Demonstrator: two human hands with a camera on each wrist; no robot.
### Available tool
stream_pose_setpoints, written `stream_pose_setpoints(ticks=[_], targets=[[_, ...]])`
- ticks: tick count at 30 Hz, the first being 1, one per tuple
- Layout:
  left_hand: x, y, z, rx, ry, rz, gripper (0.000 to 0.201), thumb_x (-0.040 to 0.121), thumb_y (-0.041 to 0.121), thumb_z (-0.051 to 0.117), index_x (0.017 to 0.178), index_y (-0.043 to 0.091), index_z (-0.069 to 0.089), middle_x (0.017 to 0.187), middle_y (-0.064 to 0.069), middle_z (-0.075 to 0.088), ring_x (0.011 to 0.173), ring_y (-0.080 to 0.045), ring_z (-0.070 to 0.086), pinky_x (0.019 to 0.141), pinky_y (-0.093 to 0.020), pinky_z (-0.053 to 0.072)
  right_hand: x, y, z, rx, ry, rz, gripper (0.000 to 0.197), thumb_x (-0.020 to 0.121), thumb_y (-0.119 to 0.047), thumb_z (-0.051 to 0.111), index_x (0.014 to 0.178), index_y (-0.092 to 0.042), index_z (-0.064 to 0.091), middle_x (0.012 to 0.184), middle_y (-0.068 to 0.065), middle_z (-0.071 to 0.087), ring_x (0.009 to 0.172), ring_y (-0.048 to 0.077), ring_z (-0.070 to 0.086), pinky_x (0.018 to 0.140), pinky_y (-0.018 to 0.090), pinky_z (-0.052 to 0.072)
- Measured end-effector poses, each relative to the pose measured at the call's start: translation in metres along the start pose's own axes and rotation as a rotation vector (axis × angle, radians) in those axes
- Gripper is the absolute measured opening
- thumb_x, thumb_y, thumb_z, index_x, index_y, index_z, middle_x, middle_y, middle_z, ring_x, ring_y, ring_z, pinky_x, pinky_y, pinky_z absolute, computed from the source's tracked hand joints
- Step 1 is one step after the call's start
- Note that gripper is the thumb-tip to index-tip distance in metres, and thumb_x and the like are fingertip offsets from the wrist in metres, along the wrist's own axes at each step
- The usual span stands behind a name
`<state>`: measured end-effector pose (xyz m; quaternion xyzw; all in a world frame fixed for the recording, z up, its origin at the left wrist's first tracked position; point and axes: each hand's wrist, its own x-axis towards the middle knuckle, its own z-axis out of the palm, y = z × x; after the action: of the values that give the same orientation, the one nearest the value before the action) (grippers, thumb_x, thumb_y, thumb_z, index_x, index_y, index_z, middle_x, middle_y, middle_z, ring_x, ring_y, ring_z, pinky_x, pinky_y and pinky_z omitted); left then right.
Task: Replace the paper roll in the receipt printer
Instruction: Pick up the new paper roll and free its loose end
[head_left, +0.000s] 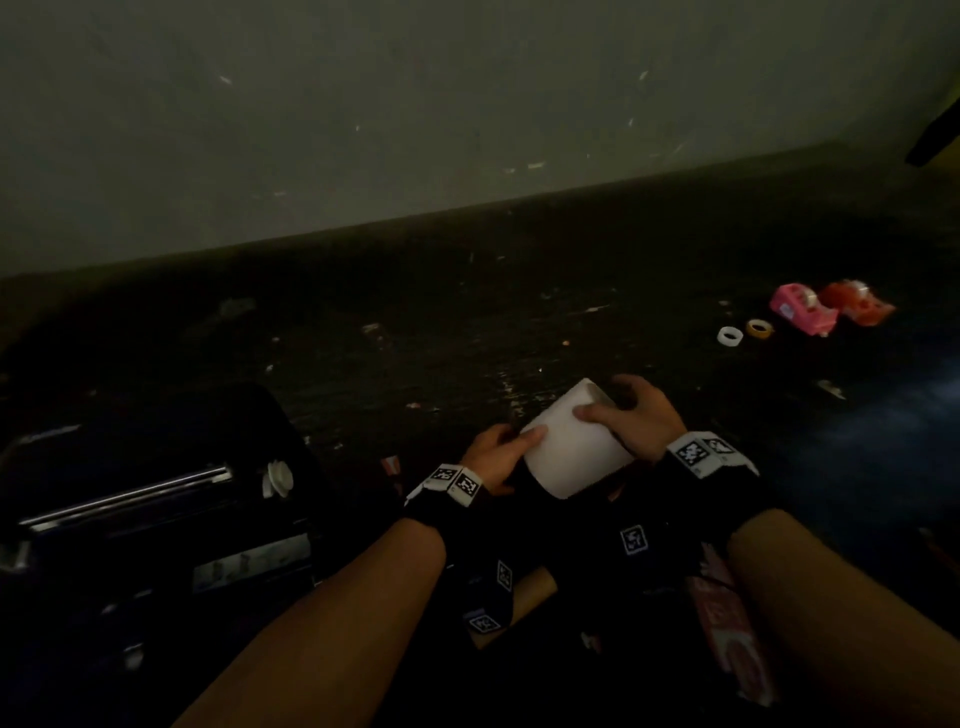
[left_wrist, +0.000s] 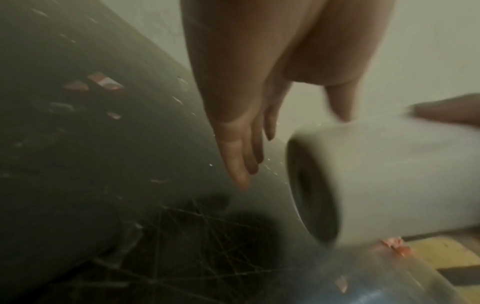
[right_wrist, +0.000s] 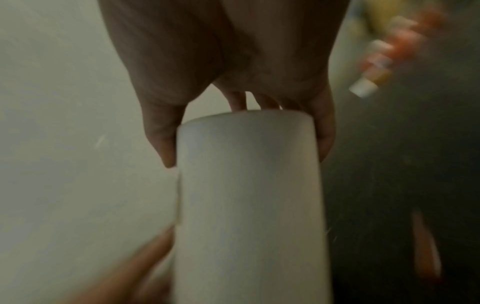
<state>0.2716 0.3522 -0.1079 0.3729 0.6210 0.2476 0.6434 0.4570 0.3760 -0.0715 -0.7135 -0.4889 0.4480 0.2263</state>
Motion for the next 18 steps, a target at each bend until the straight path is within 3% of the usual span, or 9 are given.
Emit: stream_pose_setpoints(ticks=[2, 5, 8, 10, 12, 14, 16, 18], targets=[[-0.002, 0.004, 0.001, -0.152, -0.071, -0.063, 0.065, 0.081, 0.051, 0.061, 0.138, 0.028, 0.038, 0.140, -0.007, 0.043, 0.127, -0.033, 0.043, 0.101, -0.054, 0.040, 0.001, 0.008, -0.005, 0.262, -0.030, 0.060, 0.089, 0.056, -0.042, 0.081, 0.134, -0.022, 0.041, 0.137, 0.009, 0.048, 0.118, 0.031, 0.051, 0.099, 0.050, 0.045], [-0.007, 0.012, 0.008, -0.301, -0.113, -0.060, 0.054, 0.080, 0.050, 0.063, 0.127, 0.035, 0.042, 0.131, -0.009, 0.047, 0.118, -0.035, 0.047, 0.094, -0.060, 0.042, -0.002, 0.018, -0.004, 0.546, -0.102, 0.119, 0.093, 0.045, -0.041, 0.086, 0.129, -0.023, 0.048, 0.124, 0.012, 0.057, 0.104, 0.035, 0.060, 0.085, 0.058, 0.051], [-0.011, 0.019, 0.013, -0.289, -0.121, 0.006, 0.046, 0.080, 0.038, 0.066, 0.121, 0.035, 0.045, 0.124, -0.008, 0.051, 0.107, -0.031, 0.053, 0.086, -0.056, 0.047, -0.007, 0.021, -0.006, 0.673, -0.166, 0.137, 0.065, 0.069, -0.034, 0.074, 0.127, -0.021, 0.048, 0.120, 0.015, 0.060, 0.099, 0.036, 0.062, 0.075, 0.051, 0.055], [-0.012, 0.022, 0.015, -0.273, -0.111, 0.038, 0.043, 0.081, 0.030, 0.068, 0.117, 0.036, 0.046, 0.114, -0.005, 0.053, 0.096, -0.027, 0.054, 0.078, -0.050, 0.049, -0.010, 0.022, -0.007, 0.709, -0.217, 0.150, 0.054, 0.075, -0.033, 0.068, 0.124, -0.022, 0.049, 0.120, 0.015, 0.058, 0.101, 0.037, 0.061, 0.074, 0.050, 0.054], [-0.013, 0.024, 0.018, -0.258, -0.084, 0.045, 0.044, 0.080, 0.027, 0.069, 0.117, 0.036, 0.047, 0.109, -0.003, 0.055, 0.093, -0.026, 0.054, 0.077, -0.048, 0.050, -0.015, 0.021, -0.011, 0.685, -0.216, 0.140, 0.048, 0.078, -0.032, 0.066, 0.122, -0.021, 0.050, 0.122, 0.014, 0.057, 0.103, 0.035, 0.059, 0.079, 0.053, 0.053], [-0.016, 0.026, 0.018, -0.231, -0.058, 0.042, 0.045, 0.078, 0.027, 0.071, 0.116, 0.035, 0.048, 0.106, -0.002, 0.055, 0.092, -0.026, 0.055, 0.080, -0.051, 0.049, -0.020, 0.020, -0.014, 0.550, -0.109, 0.058, 0.049, 0.079, -0.033, 0.065, 0.124, -0.022, 0.050, 0.128, 0.010, 0.054, 0.109, 0.030, 0.056, 0.093, 0.052, 0.049], [-0.017, 0.030, 0.017, -0.207, -0.030, 0.029, 0.044, 0.077, 0.027, 0.072, 0.112, 0.035, 0.047, 0.103, 0.000, 0.053, 0.089, -0.025, 0.053, 0.079, -0.050, 0.050, -0.027, 0.017, -0.021, 0.226, 0.049, -0.146, 0.048, 0.081, -0.036, 0.063, 0.126, -0.026, 0.050, 0.135, 0.005, 0.050, 0.119, 0.024, 0.050, 0.105, 0.043, 0.040], [-0.021, 0.033, 0.015, -0.178, -0.007, 0.018, 0.044, 0.077, 0.027, 0.072, 0.111, 0.035, 0.046, 0.104, -0.001, 0.052, 0.087, -0.024, 0.052, 0.070, -0.045, 0.051, -0.033, 0.016, -0.025, -0.081, 0.110, -0.372, 0.041, 0.085, -0.035, 0.059, 0.124, -0.027, 0.053, 0.140, 0.003, 0.047, 0.127, 0.020, 0.044, 0.106, 0.033, 0.033]])
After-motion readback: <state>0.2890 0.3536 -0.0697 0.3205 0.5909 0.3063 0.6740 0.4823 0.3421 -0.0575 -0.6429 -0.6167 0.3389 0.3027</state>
